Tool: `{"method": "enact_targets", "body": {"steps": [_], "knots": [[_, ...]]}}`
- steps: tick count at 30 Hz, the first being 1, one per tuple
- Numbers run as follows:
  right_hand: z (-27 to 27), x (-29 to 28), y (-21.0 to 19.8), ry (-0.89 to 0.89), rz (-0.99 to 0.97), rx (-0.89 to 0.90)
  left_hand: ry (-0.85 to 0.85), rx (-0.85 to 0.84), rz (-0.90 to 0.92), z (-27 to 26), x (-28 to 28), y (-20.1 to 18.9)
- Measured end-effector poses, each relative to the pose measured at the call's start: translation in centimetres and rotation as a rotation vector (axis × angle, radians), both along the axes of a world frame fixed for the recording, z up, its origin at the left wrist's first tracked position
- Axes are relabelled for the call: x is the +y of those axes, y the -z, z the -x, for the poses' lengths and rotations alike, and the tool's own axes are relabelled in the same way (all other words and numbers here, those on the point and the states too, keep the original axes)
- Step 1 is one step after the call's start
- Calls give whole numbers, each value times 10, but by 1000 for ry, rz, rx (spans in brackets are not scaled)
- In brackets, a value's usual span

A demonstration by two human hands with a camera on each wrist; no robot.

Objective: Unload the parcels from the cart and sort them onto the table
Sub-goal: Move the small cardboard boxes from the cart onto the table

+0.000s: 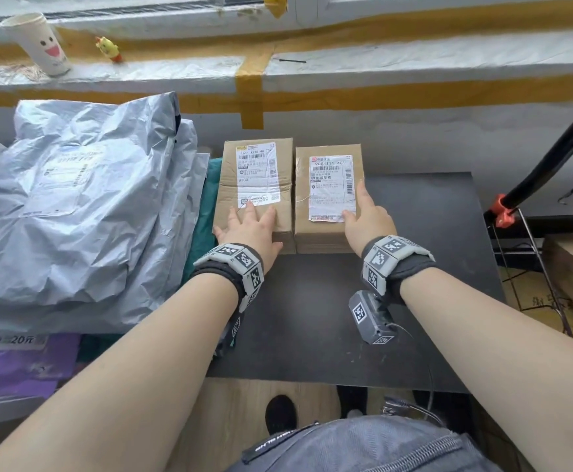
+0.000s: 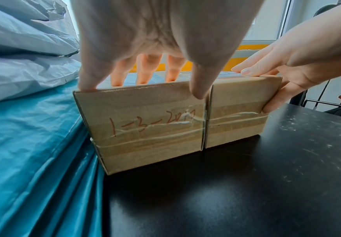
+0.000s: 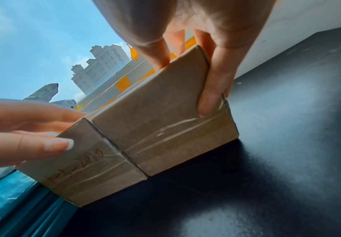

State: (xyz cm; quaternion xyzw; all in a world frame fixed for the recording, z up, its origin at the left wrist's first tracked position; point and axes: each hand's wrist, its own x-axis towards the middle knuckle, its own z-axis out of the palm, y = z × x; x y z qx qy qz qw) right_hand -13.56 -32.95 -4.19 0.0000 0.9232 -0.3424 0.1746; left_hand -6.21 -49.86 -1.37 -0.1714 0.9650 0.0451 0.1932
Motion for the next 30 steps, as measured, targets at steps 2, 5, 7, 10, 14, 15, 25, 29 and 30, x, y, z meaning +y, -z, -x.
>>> {"method": "enact_targets", "body": {"steps": [2,5,7,10,14,15,25,29,30], "knots": [[0,0,0,-13,-12,-6,1,0,6,0,0,2],[1,-2,-1,-37,-31,-11,-4,0,7,0,0,3],[1,-2,0,-44,-35,-4,-6,-2,4,0,-2,3],[1,-2,2,-49,-25,2,-6,-13,6,1,-2,2],[1,1,0,-54,-14,-8,-3,-19,11,0,0,-1],[2,1,-1,-55,-9,-17,-2,-22,11,-1,0,-1],[-9,5,-23,-33,31,-87,105,63,8,-9,-1,-15],[-41,13,-35,71,51,-66,212,146,-56,-17,9,-28],[-51,17,-37,103,55,-65,254,165,-58,-19,15,-31]]}}
